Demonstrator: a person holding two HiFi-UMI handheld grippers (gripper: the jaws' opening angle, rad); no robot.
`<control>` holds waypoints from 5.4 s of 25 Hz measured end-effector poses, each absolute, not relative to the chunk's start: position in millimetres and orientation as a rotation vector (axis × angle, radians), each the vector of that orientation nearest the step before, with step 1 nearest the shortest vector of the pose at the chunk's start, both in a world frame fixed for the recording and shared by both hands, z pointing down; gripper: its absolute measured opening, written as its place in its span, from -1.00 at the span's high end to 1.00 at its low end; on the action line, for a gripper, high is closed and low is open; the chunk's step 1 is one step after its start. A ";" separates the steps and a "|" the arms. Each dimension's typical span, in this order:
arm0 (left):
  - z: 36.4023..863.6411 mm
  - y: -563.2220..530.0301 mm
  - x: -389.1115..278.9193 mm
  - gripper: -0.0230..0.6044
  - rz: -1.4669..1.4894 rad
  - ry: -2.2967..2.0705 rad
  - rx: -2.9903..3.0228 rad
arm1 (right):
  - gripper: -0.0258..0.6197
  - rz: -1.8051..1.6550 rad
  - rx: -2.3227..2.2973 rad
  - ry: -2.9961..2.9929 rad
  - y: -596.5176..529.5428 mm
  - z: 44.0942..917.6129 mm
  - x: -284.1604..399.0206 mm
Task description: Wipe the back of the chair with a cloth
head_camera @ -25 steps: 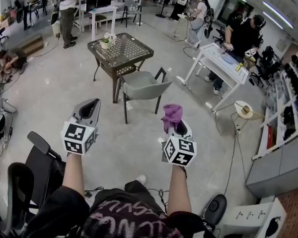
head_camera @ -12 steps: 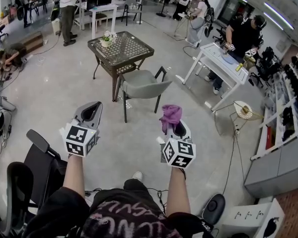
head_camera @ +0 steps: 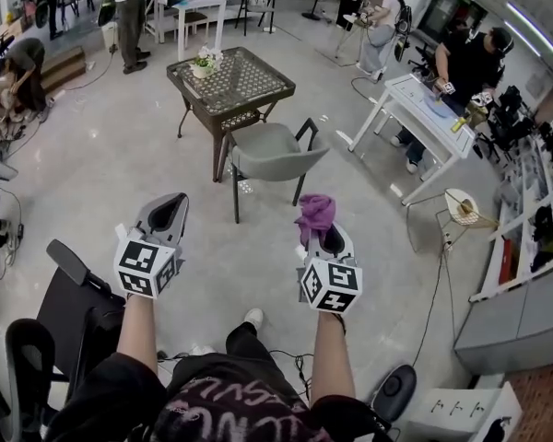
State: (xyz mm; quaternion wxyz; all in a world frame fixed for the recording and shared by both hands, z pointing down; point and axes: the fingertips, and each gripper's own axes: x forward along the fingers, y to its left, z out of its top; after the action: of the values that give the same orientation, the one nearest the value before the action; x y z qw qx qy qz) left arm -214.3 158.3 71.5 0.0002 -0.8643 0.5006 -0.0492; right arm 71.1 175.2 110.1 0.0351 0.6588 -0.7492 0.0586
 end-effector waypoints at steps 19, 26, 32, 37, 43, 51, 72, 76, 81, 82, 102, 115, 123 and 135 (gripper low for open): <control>117.8 19.0 -151.1 0.90 -0.364 1.620 -2.691 | 0.63 0.300 1.877 -2.346 19.1 174.0 123.1; 136.7 5.5 -137.7 0.90 -0.459 1.640 -2.657 | 0.63 0.336 1.805 -2.391 -8.9 187.1 130.0; 156.9 -10.8 -128.2 0.90 -0.480 1.645 -2.671 | 0.63 0.327 1.776 -2.379 -24.7 202.6 133.1; 159.3 -30.5 -126.4 0.90 -0.466 1.617 -2.674 | 0.63 0.314 1.781 -2.375 -40.8 205.2 128.9; 170.7 -66.6 -127.7 0.90 -0.406 1.582 -2.699 | 0.63 0.303 1.782 -2.371 -64.0 219.5 117.6; 214.2 -103.3 -131.8 0.90 -0.380 1.558 -2.722 | 0.63 0.298 1.829 -2.338 -92.0 252.6 112.1; 345.8 -150.4 -139.7 0.90 -0.436 1.540 -2.738 | 0.63 0.303 1.798 -2.383 -145.1 372.6 74.4; 370.3 -153.4 -146.2 0.90 -0.503 1.531 -2.723 | 0.63 0.303 1.793 -2.408 -160.1 390.8 57.8; 400.7 -162.1 -158.1 0.90 -0.532 1.565 -2.734 | 0.63 0.311 1.769 -2.440 -178.8 418.1 36.1; 405.0 -166.1 -160.0 0.90 -0.512 1.557 -2.721 | 0.63 0.305 1.760 -2.443 -183.3 423.4 32.4; 496.1 -179.7 -174.6 0.90 -0.642 1.629 -2.721 | 0.63 0.261 1.711 -2.416 -259.9 501.7 9.4; 498.9 -177.8 -114.1 0.90 -0.661 1.490 -2.785 | 0.63 0.202 1.790 -2.380 -240.1 482.0 65.6; 498.3 -179.8 -86.9 0.90 -0.628 1.443 -2.809 | 0.63 0.131 1.869 -2.322 -228.0 467.4 119.2; 507.3 -185.9 -82.4 0.90 -0.616 1.414 -2.783 | 0.63 0.173 2.073 -2.121 -233.1 478.3 225.0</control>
State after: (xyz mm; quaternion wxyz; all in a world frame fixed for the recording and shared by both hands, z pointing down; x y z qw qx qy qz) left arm -82.4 -185.9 507.3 -0.0201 -0.8745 0.4444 -0.1934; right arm 225.0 -233.1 478.3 0.0852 0.6951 -0.7115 0.0579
